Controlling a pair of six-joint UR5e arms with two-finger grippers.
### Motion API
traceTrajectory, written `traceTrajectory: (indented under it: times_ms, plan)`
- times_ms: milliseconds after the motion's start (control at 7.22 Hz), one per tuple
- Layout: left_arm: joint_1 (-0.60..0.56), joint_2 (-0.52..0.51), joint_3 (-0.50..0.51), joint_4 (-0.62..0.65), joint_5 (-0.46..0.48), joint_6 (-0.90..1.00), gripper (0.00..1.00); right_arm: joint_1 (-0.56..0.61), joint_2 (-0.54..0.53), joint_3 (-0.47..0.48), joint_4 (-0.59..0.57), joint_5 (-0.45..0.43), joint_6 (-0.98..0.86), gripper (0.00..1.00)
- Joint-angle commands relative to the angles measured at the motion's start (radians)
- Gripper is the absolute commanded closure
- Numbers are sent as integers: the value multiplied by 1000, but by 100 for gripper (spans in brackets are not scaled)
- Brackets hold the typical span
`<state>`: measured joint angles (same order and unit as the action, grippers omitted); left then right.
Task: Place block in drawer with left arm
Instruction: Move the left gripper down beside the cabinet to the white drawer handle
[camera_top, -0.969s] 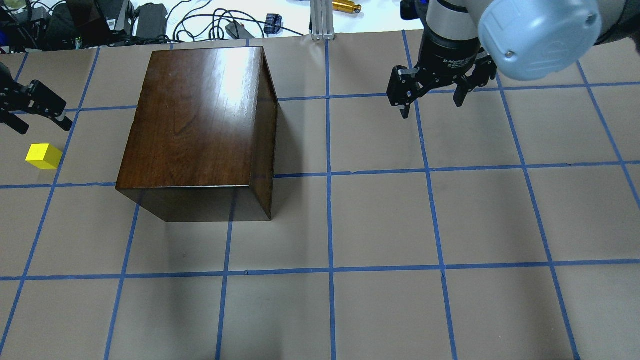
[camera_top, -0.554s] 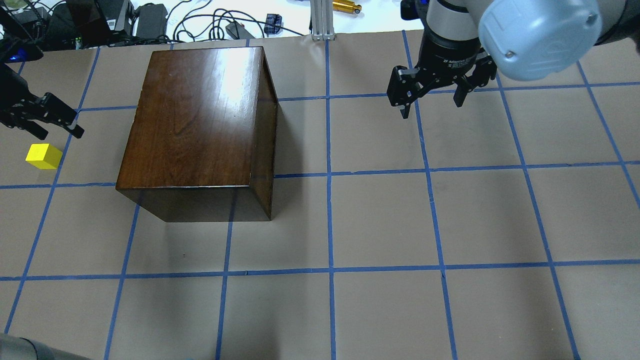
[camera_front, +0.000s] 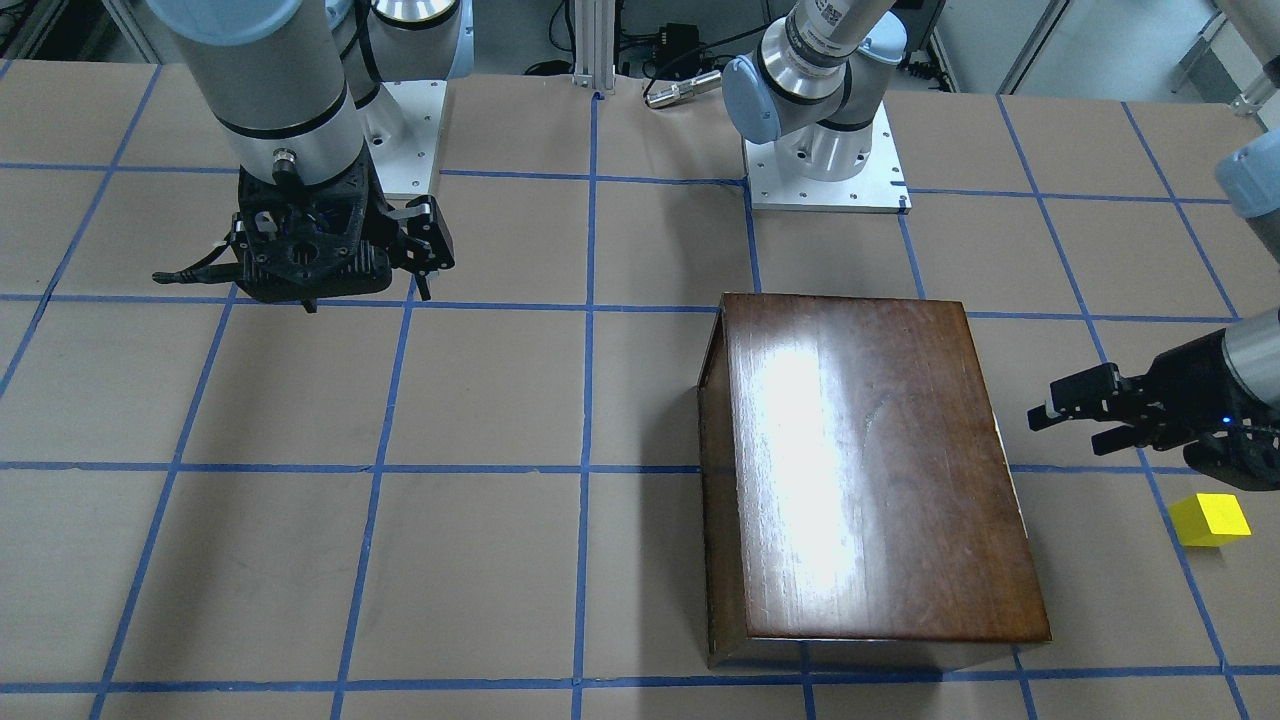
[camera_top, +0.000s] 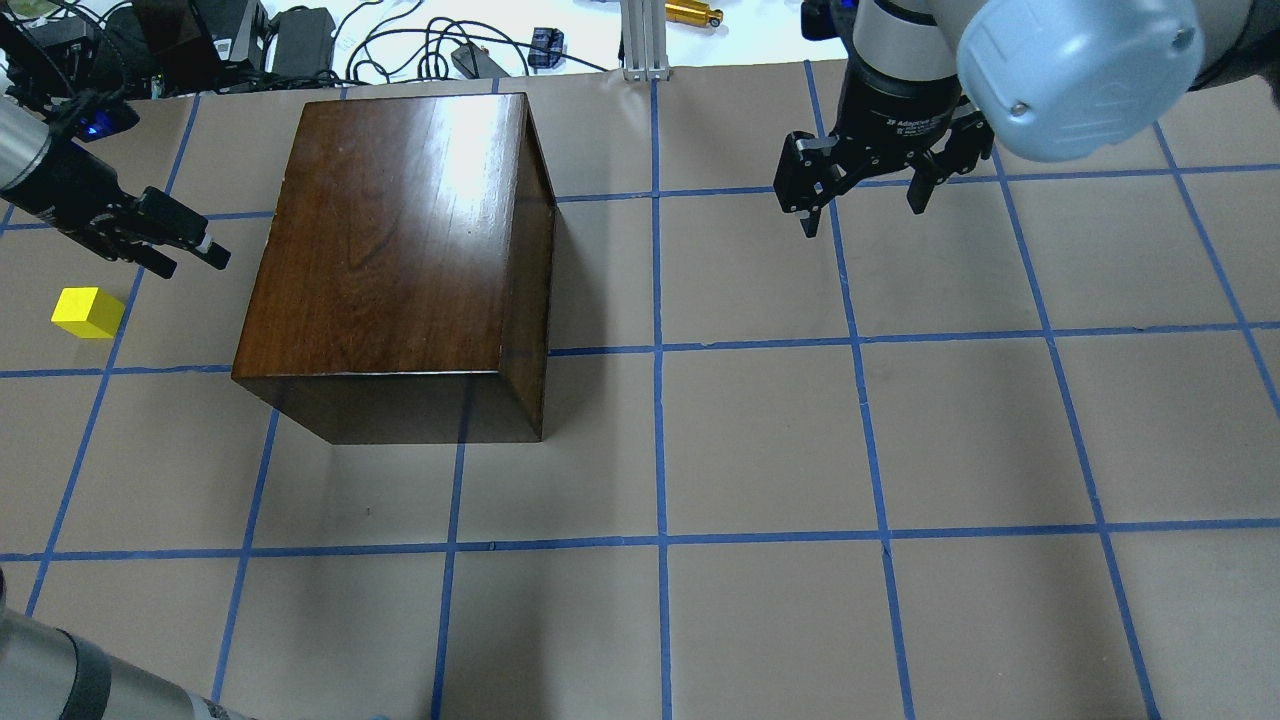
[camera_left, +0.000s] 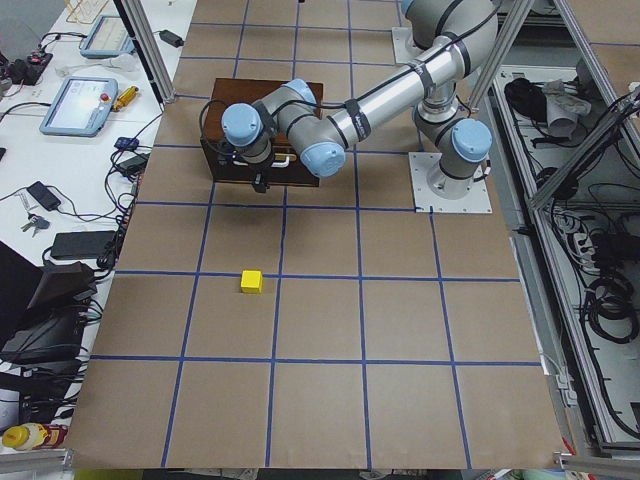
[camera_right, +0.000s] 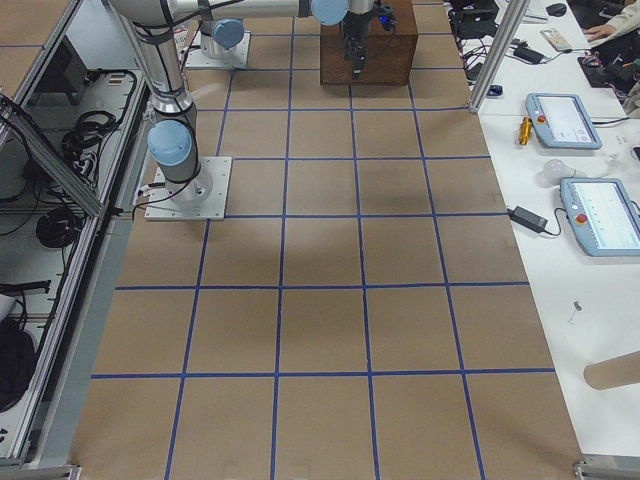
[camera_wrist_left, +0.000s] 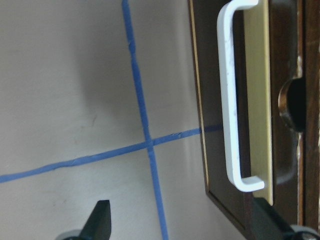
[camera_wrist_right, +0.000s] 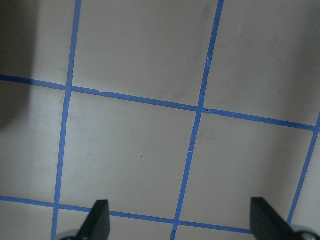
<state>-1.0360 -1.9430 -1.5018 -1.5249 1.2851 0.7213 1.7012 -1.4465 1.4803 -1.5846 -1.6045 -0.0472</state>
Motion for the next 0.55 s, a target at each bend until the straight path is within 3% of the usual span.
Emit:
traceTrajectory:
  times_ms: [0, 415]
  plan:
    - [-1, -40, 0, 6, -38, -2, 0, 0, 0, 0, 0, 0, 0, 0]
    - [-3, -82, 0, 22, -71, -3, 0, 0, 0, 0, 0, 0, 0, 0]
